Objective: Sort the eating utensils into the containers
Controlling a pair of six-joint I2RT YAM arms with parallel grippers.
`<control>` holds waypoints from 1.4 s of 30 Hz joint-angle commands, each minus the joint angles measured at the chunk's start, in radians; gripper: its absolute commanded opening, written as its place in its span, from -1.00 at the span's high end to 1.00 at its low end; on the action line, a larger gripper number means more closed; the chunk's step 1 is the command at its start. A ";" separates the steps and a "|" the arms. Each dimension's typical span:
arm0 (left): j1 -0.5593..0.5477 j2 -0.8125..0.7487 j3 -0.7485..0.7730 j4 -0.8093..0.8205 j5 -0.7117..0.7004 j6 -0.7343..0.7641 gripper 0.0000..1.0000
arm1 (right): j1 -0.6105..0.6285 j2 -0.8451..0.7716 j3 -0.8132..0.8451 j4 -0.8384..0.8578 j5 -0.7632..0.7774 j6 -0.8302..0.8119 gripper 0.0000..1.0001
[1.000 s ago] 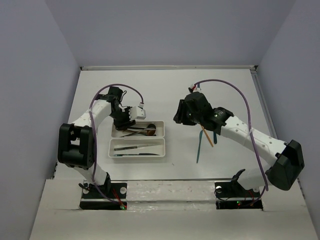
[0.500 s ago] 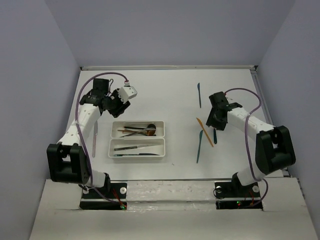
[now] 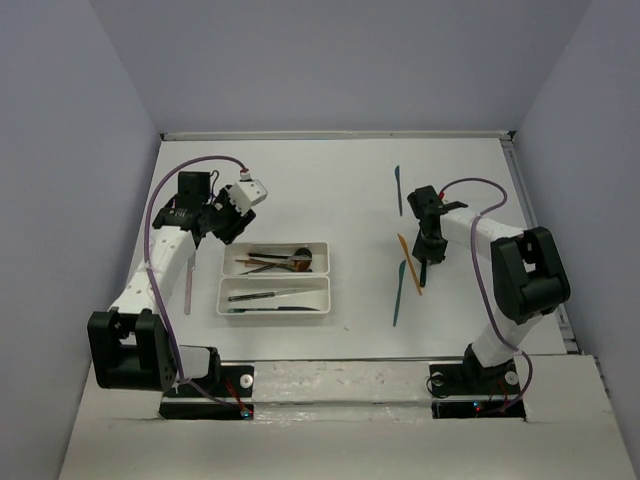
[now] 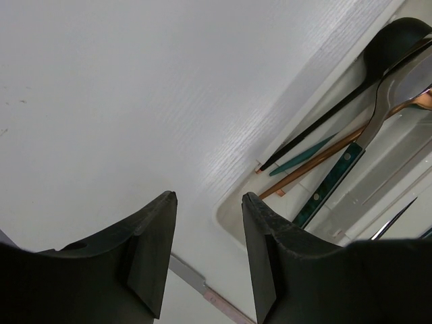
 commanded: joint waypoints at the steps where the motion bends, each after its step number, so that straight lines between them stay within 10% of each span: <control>1: 0.006 -0.049 -0.014 0.020 0.017 -0.007 -0.11 | -0.010 0.066 0.005 -0.008 0.051 0.015 0.31; 8: 0.006 -0.067 -0.015 0.009 0.029 -0.004 -0.12 | -0.010 0.088 0.017 0.006 0.034 0.003 1.00; 20: -0.029 -0.116 0.042 -0.036 0.144 -0.097 -0.14 | 0.000 -0.174 0.144 -0.068 0.131 -0.022 1.00; 31: -0.345 -0.244 0.048 0.234 0.291 -0.522 -0.36 | 0.497 -0.400 0.240 0.283 0.155 0.130 1.00; 42: -0.376 -0.201 -0.020 0.385 0.317 -0.671 -0.50 | 0.651 -0.323 0.295 0.477 0.126 0.147 1.00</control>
